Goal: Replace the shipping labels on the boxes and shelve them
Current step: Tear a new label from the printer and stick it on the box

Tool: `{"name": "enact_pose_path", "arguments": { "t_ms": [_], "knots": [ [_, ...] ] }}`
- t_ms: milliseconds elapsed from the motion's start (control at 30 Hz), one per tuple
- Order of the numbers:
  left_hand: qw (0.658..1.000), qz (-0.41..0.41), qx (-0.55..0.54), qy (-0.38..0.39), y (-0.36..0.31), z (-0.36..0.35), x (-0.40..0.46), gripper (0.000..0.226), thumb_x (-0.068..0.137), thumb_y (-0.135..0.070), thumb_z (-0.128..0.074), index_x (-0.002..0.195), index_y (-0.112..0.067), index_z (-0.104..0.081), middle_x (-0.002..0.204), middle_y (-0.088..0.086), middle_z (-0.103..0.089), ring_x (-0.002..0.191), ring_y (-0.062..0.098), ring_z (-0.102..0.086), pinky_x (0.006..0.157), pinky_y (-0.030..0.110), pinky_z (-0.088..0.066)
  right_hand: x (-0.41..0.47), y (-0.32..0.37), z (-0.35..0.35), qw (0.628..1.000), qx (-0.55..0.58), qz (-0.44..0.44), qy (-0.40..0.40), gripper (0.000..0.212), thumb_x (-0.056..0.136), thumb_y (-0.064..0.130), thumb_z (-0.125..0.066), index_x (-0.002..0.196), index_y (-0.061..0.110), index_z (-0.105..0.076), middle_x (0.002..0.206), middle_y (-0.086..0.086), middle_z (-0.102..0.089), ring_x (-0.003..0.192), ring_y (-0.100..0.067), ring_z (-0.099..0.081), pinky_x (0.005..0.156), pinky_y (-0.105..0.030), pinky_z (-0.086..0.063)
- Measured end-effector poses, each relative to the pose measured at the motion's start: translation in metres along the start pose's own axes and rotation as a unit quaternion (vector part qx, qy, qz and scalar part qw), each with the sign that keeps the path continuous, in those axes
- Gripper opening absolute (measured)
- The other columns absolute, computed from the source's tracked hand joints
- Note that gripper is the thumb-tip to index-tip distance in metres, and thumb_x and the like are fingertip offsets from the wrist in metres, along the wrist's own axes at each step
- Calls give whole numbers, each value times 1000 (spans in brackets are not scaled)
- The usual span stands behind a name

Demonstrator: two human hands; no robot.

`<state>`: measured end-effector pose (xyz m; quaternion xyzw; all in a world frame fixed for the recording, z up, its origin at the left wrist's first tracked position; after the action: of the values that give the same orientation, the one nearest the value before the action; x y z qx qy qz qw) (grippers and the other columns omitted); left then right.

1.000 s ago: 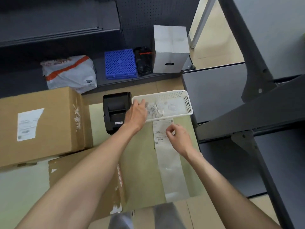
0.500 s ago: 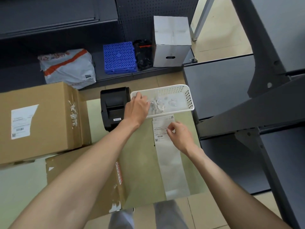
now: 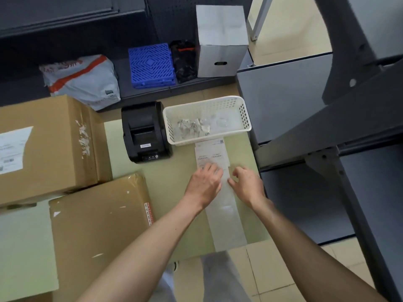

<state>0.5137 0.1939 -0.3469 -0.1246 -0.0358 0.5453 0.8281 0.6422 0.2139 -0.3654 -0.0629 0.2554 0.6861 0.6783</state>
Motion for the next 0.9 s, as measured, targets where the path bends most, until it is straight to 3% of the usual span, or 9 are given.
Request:
{"name": "enact_pose_path", "arguments": {
  "t_ms": [100, 300, 433, 567, 767, 900],
  "knots": [
    [1000, 1, 16, 17, -4, -19, 0, 30, 85, -24, -66, 110, -8, -65, 112, 13, -64, 100, 31, -62, 80, 42, -55, 4, -8, -15, 999, 44, -12, -11, 32, 91, 40, -60, 108, 13, -64, 111, -5, -65, 102, -25, -59, 75, -32, -43],
    [1000, 25, 13, 12, 0, -28, 4, 35, 88, -27, -67, 117, -8, -61, 117, 13, -63, 106, 31, -61, 81, 43, -54, 13, -13, -31, 978, 204, -47, -18, 21, 88, 30, -68, 94, 10, -68, 95, -6, -68, 90, -24, -62, 80, -38, -50],
    [999, 39, 22, -5, 3, -22, 7, 35, 87, -31, -70, 113, -8, -65, 114, 12, -65, 104, 30, -61, 74, 40, -54, 13, -16, -32, 952, 294, -80, -17, 9, 84, 18, -69, 88, 10, -70, 84, -3, -71, 82, -21, -65, 77, -37, -53],
    [998, 53, 0, -28, 8, -14, 10, 26, 86, -30, -72, 101, -9, -68, 104, 10, -66, 95, 30, -62, 70, 39, -53, 8, -14, -25, 935, 343, -84, -23, 2, 83, 14, -70, 82, 16, -70, 78, 4, -68, 75, -13, -63, 70, -27, -49],
    [994, 66, -45, -79, 7, -1, 9, 18, 82, -30, -79, 82, -14, -70, 88, 3, -65, 81, 25, -62, 60, 33, -48, -1, -9, -22, 887, 455, -78, -11, 8, 83, 6, -73, 90, 11, -73, 77, 4, -68, 72, -5, -60, 71, -18, -47],
    [990, 70, -74, -102, 8, 9, 8, 14, 83, -28, -78, 81, -16, -71, 86, 2, -66, 82, 25, -62, 62, 34, -50, -5, -7, -17, 873, 485, -53, -16, 19, 83, 3, -72, 76, 21, -71, 66, 9, -62, 63, -5, -52, 65, -18, -43]
  ]
}}
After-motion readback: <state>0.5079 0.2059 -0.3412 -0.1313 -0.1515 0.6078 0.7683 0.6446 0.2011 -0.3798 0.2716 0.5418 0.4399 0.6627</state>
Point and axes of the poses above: each hand's wrist, its own x-axis towards the middle knuckle, its own z-axis out of the back of the hand, y = z × x, the point moved 7 cm from there along x, towards the middle knuckle
